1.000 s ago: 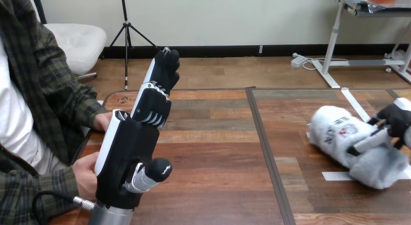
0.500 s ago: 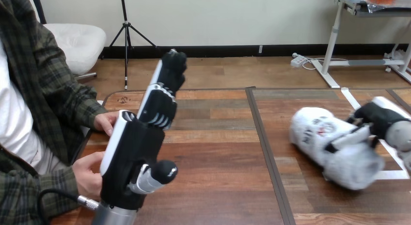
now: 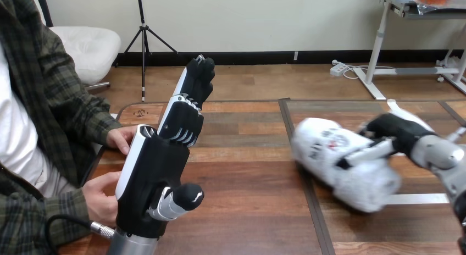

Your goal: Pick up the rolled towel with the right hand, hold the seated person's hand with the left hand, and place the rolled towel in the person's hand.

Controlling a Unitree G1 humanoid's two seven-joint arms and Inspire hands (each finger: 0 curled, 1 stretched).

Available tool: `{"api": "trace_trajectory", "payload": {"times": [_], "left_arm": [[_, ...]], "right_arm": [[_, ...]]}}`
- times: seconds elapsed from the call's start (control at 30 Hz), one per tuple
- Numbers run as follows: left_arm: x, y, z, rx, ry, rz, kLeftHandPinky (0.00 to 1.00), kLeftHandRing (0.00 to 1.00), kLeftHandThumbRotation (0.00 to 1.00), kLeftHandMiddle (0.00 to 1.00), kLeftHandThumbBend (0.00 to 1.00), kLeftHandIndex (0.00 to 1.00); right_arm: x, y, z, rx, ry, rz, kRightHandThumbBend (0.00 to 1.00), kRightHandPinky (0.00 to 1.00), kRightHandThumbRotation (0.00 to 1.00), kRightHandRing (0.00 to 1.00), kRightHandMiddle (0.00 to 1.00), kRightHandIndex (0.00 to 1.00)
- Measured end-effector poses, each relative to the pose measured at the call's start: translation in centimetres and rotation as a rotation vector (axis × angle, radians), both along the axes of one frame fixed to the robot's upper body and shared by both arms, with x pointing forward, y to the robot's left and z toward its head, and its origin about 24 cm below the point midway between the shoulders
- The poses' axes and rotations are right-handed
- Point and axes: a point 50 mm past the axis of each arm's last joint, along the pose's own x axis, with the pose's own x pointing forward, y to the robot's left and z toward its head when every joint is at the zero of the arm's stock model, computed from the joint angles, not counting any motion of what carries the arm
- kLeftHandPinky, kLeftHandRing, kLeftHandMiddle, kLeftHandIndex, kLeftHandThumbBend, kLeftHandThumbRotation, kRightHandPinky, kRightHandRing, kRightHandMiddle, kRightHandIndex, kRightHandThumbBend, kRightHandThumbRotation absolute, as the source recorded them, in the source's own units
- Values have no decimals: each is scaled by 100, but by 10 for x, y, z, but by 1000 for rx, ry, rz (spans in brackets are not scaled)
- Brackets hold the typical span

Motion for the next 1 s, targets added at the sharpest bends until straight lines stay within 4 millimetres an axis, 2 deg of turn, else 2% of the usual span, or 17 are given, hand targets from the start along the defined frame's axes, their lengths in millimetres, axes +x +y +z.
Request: {"api": "trace_trajectory", "payload": {"times": [0.3,0.33,0.5,0.7,1.0], "left_arm": [[0,0,0,2,1,-2,100,100,84,100,100,99],[0,0,0,2,1,-2,100,100,84,100,100,99],[0,0,0,2,6,-3,99,100,84,100,100,98],[0,1,-1,12,9,-17,94,97,86,97,99,94],[-1,4,-1,32,2,-51,82,88,75,90,100,89]], "right_arm": [[0,17,-1,138,-17,86,78,28,0,31,37,41],[0,19,-1,156,-18,97,81,26,0,30,36,40],[-1,26,0,248,-26,137,78,23,0,27,34,38],[-3,35,2,330,-37,190,77,21,0,24,32,37],[-8,44,6,385,-52,253,77,18,0,22,29,37]]}}
